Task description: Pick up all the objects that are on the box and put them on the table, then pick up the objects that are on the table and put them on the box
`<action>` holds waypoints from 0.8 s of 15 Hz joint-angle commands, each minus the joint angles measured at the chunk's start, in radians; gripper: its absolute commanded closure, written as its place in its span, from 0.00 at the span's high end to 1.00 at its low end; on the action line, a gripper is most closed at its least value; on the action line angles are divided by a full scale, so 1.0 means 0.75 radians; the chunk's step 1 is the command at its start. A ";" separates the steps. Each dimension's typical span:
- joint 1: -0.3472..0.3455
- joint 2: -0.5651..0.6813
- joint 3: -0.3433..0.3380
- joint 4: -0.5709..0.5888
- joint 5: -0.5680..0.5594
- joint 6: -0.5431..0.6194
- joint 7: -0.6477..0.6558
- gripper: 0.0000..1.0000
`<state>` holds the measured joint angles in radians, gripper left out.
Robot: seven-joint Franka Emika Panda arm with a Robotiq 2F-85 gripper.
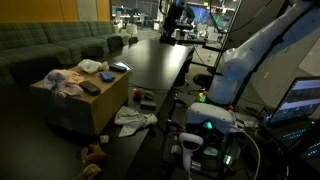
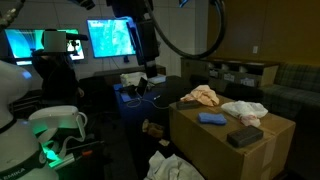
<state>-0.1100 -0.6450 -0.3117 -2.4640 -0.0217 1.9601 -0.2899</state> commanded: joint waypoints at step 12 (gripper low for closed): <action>0.149 0.548 0.195 0.282 0.091 0.242 -0.038 1.00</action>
<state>0.0010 -0.3364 -0.1638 -2.3396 0.0076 2.1117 -0.2645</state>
